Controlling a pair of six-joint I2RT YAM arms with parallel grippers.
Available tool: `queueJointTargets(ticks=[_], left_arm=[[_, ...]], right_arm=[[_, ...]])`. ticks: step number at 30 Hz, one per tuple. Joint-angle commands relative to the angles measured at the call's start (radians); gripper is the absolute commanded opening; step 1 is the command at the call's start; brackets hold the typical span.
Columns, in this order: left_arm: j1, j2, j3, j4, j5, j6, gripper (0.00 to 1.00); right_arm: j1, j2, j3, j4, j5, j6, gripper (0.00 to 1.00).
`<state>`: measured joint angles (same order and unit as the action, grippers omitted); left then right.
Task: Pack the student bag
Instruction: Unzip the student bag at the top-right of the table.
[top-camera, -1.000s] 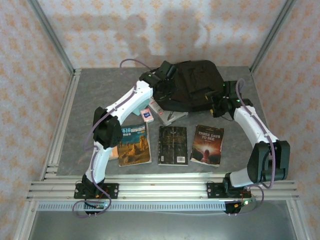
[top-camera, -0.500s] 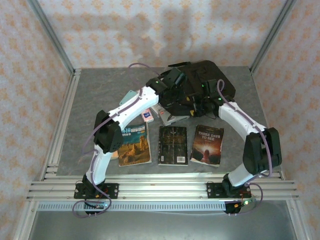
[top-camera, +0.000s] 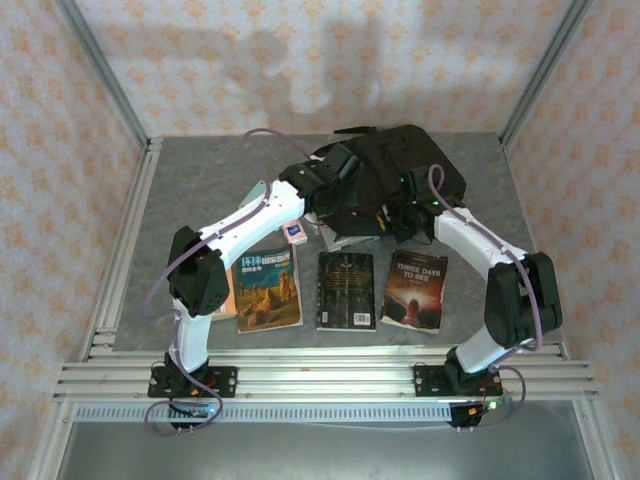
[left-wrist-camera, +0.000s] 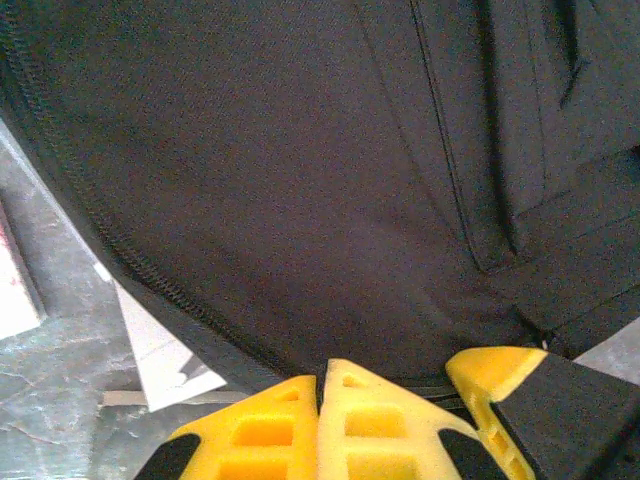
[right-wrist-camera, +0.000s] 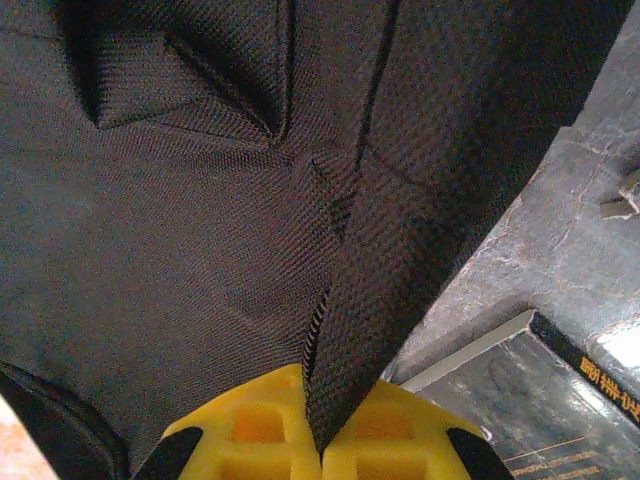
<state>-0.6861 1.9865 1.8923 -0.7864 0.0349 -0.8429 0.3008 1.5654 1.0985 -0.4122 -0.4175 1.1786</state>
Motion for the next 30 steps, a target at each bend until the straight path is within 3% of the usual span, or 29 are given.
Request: queueJointTargets(ticks=[1,8,17,20,30], left_arm=[[0.011,-0.016,0.067,-0.081,-0.154,0.103,0.00],[0.011,-0.002,0.094,-0.133,-0.260,0.215,0.00],[0.024,-0.061,-0.001,-0.099,-0.323,0.227,0.00],[0.038,-0.092,-0.032,-0.070,-0.306,0.211,0.00],[0.048,-0.116,-0.049,0.078,-0.071,0.102,0.00]], right_arm=[[-0.007,0.000,0.000,-0.095,0.124,-0.096,0.00],[-0.007,-0.025,0.030,-0.173,0.206,-0.175,0.00],[-0.008,-0.036,0.031,-0.196,0.240,-0.223,0.00],[-0.010,-0.040,0.020,-0.181,0.225,-0.223,0.00],[-0.009,-0.061,-0.083,0.080,0.006,-0.086,0.00]])
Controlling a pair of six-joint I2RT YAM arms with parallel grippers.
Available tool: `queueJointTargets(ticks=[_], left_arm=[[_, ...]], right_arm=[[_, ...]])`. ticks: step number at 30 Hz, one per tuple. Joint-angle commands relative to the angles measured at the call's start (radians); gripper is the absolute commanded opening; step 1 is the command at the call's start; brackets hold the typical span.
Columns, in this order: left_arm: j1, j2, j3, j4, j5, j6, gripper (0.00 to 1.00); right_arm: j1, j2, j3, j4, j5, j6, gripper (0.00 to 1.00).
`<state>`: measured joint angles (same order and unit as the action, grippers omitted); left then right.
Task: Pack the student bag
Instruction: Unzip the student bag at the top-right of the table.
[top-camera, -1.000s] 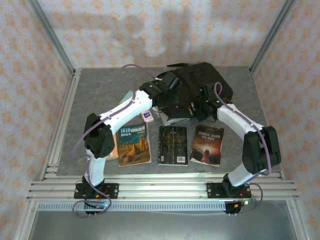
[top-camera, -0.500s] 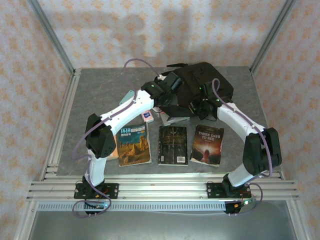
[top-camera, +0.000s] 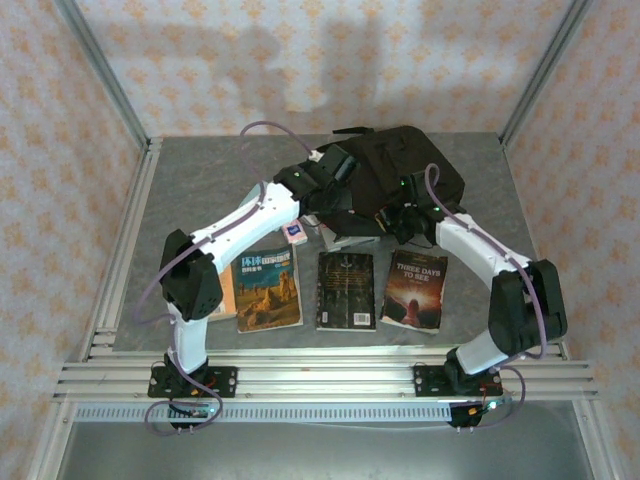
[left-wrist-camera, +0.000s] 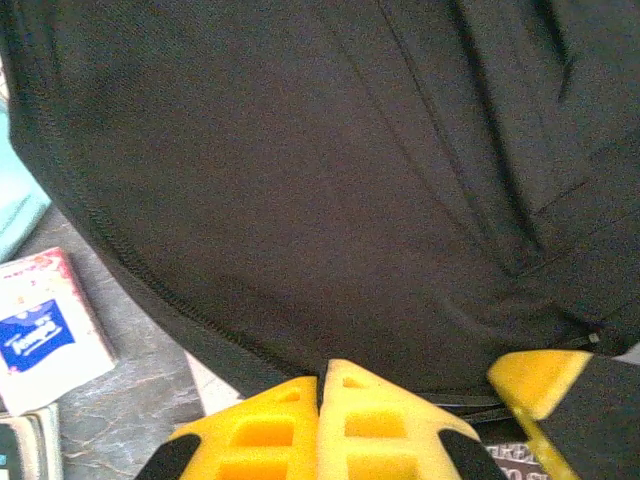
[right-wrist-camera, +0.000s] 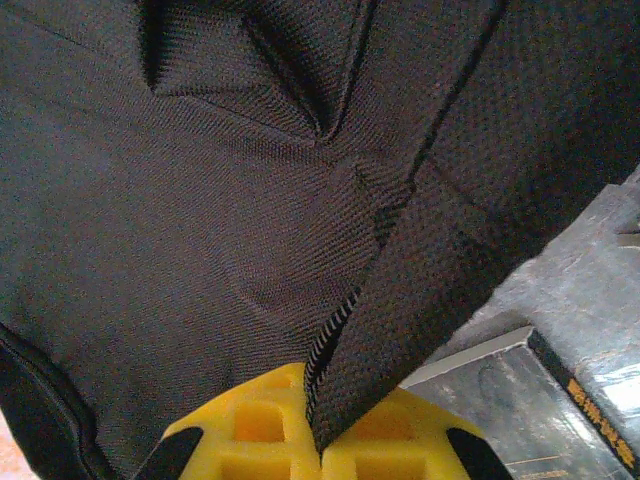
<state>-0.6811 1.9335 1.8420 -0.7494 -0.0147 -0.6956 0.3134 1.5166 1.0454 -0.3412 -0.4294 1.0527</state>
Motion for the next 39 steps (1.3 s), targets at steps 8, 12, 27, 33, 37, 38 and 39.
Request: queueJointTargets(ticks=[8,12,27,33,37,38,39], left_arm=[[0.043,0.004,0.040,0.000,-0.027,-0.053,0.00],[0.057,-0.016,-0.001,-0.002,-0.086,-0.042,0.00],[0.108,-0.194,-0.170,0.020,-0.184,0.006,0.00],[0.131,-0.195,-0.162,0.018,-0.200,0.036,0.00],[0.156,-0.175,-0.155,0.030,-0.175,0.051,0.00],[0.156,-0.167,-0.150,0.036,-0.162,0.057,0.00],[0.155,-0.153,-0.138,0.038,-0.142,0.060,0.00]], right_arm=[[-0.019,-0.051,-0.033,0.006,0.030,0.055,0.00],[-0.019,-0.065,-0.016,-0.085,0.117,-0.004,0.00],[-0.034,-0.044,0.007,-0.222,0.296,-0.110,0.00],[-0.053,-0.027,0.038,-0.228,0.296,-0.241,0.00],[-0.117,-0.031,0.067,-0.285,0.322,-0.310,0.00],[-0.138,-0.038,0.065,-0.280,0.313,-0.321,0.00],[-0.156,-0.044,0.064,-0.271,0.305,-0.331,0.00]])
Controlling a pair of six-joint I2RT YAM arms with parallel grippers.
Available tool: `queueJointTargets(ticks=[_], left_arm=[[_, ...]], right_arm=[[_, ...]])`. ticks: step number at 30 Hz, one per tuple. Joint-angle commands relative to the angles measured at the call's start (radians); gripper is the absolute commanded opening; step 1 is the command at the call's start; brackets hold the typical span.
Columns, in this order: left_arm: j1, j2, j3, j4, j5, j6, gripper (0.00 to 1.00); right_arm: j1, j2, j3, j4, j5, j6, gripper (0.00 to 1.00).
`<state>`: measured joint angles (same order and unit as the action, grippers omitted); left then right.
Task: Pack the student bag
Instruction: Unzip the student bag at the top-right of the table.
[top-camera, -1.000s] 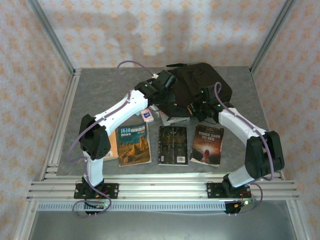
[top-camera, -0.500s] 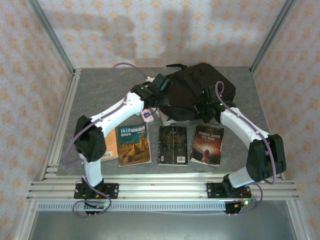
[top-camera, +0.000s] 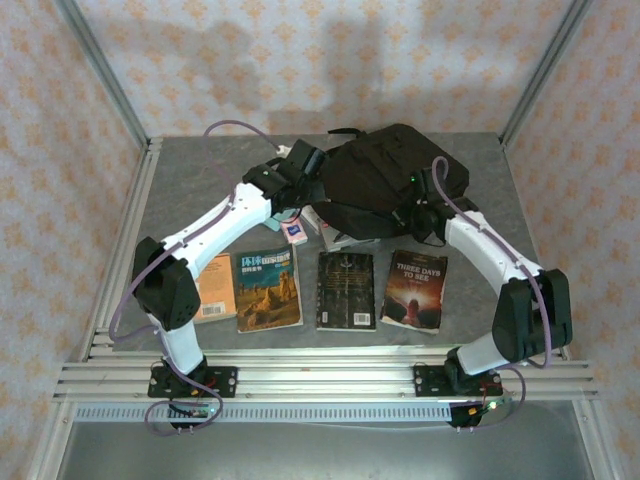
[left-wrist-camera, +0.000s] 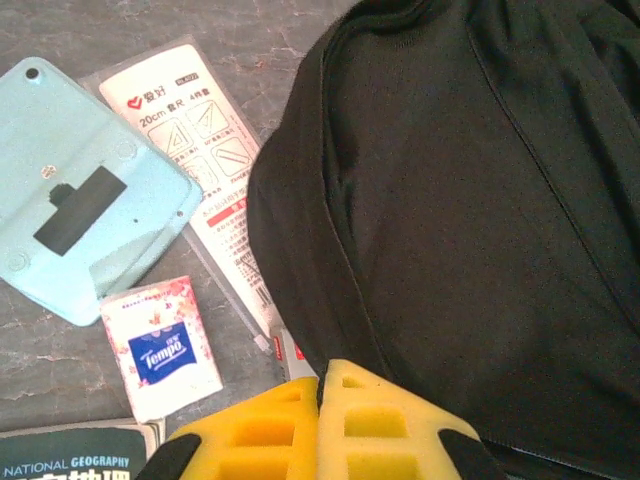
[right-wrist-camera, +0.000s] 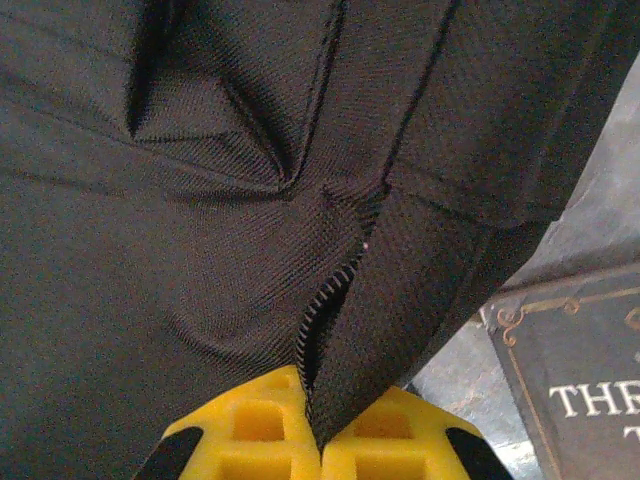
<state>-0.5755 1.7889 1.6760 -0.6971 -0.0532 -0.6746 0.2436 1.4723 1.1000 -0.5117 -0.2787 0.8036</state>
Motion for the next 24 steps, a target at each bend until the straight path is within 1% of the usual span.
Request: queueJointTargets(ticks=[1,3,4,5,6,7,8,9,13,16,20,24], left_arm=[[0.048,0.008,0.043,-0.015,-0.078,0.037,0.00],[0.036,0.035,0.064,-0.002,-0.013,0.030,0.00],[0.023,0.046,0.071,0.007,0.008,0.026,0.00],[0.007,0.053,0.079,0.015,0.022,0.026,0.00],[-0.011,0.061,0.090,0.025,0.038,0.024,0.00],[-0.029,0.068,0.099,0.032,0.050,0.019,0.00],[-0.043,0.070,0.107,0.036,0.056,0.013,0.00],[-0.059,0.069,0.110,0.043,0.063,0.003,0.00],[-0.095,0.046,0.095,0.071,0.090,-0.046,0.00],[-0.119,0.027,0.088,0.077,0.094,-0.067,0.00],[-0.148,0.006,0.098,0.074,0.093,-0.084,0.00],[-0.177,-0.011,0.102,0.063,0.082,-0.096,0.00]], right_arm=[[-0.104,-0.001,0.015,-0.099,0.147,-0.088,0.00],[-0.126,0.013,0.046,-0.108,0.132,-0.112,0.00],[-0.132,0.026,0.070,-0.125,0.125,-0.119,0.07],[-0.134,0.031,0.089,-0.136,0.113,-0.119,0.22],[-0.134,0.029,0.099,-0.139,0.090,-0.117,0.44],[-0.134,0.015,0.097,-0.139,0.064,-0.098,0.61],[-0.134,-0.001,0.090,-0.139,0.046,-0.077,0.68],[-0.133,-0.025,0.080,-0.140,0.029,-0.047,0.71],[-0.131,-0.126,0.035,-0.166,-0.022,0.101,0.72],[-0.108,-0.196,-0.018,-0.155,-0.064,0.237,0.73],[-0.026,-0.233,-0.025,-0.149,-0.082,0.340,0.76],[0.053,-0.205,-0.002,-0.138,-0.100,0.402,0.76]])
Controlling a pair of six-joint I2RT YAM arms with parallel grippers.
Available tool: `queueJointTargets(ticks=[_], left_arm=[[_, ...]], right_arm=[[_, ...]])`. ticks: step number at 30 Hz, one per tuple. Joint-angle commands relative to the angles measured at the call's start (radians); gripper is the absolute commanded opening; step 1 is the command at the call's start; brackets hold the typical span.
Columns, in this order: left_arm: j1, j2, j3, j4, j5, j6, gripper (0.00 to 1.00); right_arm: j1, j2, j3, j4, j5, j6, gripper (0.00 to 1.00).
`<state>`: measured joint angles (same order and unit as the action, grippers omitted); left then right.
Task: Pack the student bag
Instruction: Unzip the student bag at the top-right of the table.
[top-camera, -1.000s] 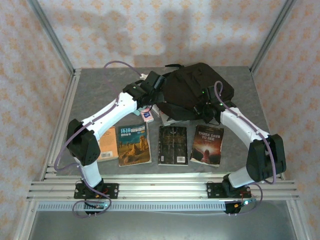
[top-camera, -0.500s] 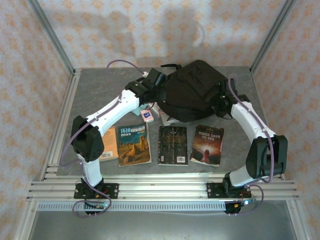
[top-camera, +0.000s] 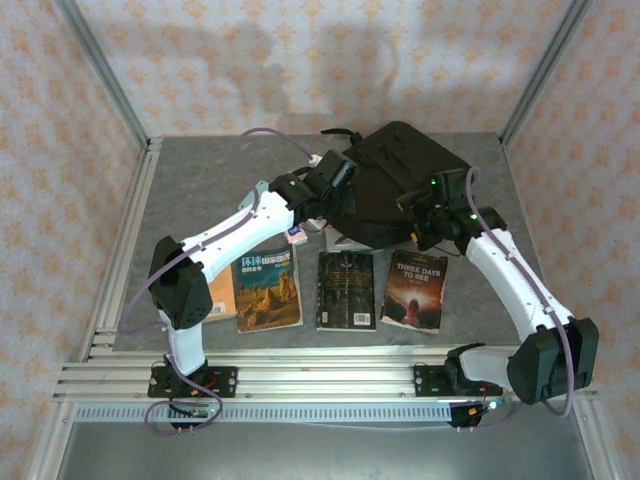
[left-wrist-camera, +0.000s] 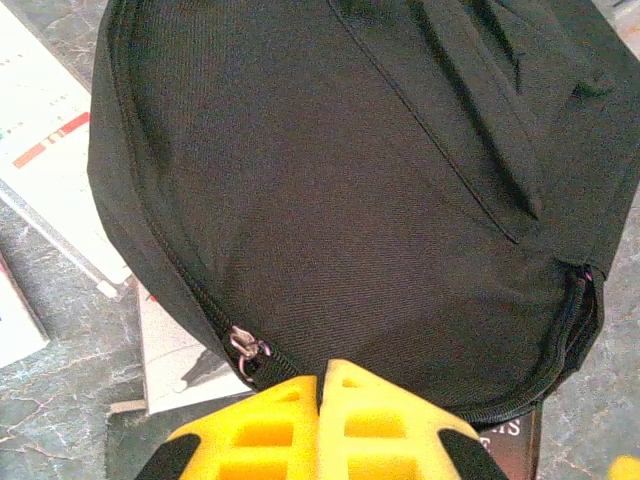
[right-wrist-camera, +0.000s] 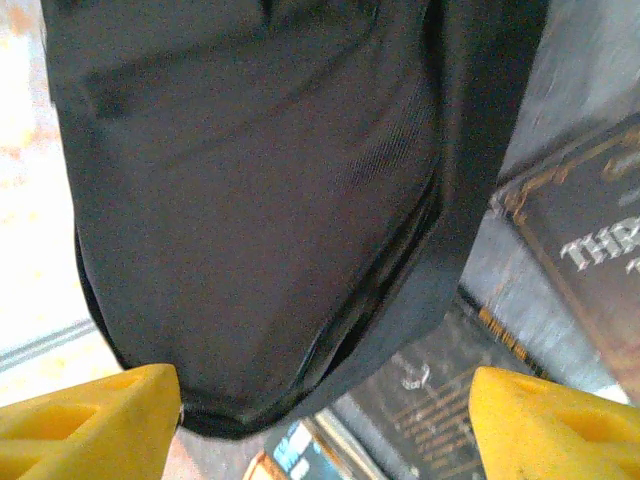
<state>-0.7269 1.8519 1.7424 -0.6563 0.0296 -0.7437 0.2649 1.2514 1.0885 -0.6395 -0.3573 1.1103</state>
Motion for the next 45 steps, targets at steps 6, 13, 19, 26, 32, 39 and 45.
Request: queueJointTargets(ticks=[6,13,19,26,32,39,45], left_arm=[[-0.049,-0.121,0.002,0.004,-0.020,-0.043,0.00],[-0.054,-0.175,-0.055,-0.003,-0.074,-0.028,0.00],[-0.051,-0.155,-0.053,-0.048,-0.172,0.040,0.00],[-0.005,-0.136,-0.069,-0.053,-0.227,0.079,0.00],[0.059,-0.109,-0.073,-0.033,-0.201,0.095,0.00],[0.098,-0.036,0.007,-0.027,-0.220,0.152,0.00],[0.124,0.110,0.122,-0.016,-0.232,0.179,0.00]], right_arm=[[0.087,0.034,-0.001,-0.068,0.060,0.163,0.73],[0.099,0.035,-0.041,-0.082,0.154,0.144,0.36],[0.099,0.025,-0.055,-0.094,0.234,0.047,0.00],[0.099,0.027,-0.066,-0.100,0.258,-0.093,0.00],[0.099,0.027,-0.084,-0.076,0.233,-0.198,0.00],[0.103,0.013,-0.073,-0.129,0.347,-0.357,0.00],[0.103,-0.009,-0.078,-0.146,0.383,-0.421,0.00]])
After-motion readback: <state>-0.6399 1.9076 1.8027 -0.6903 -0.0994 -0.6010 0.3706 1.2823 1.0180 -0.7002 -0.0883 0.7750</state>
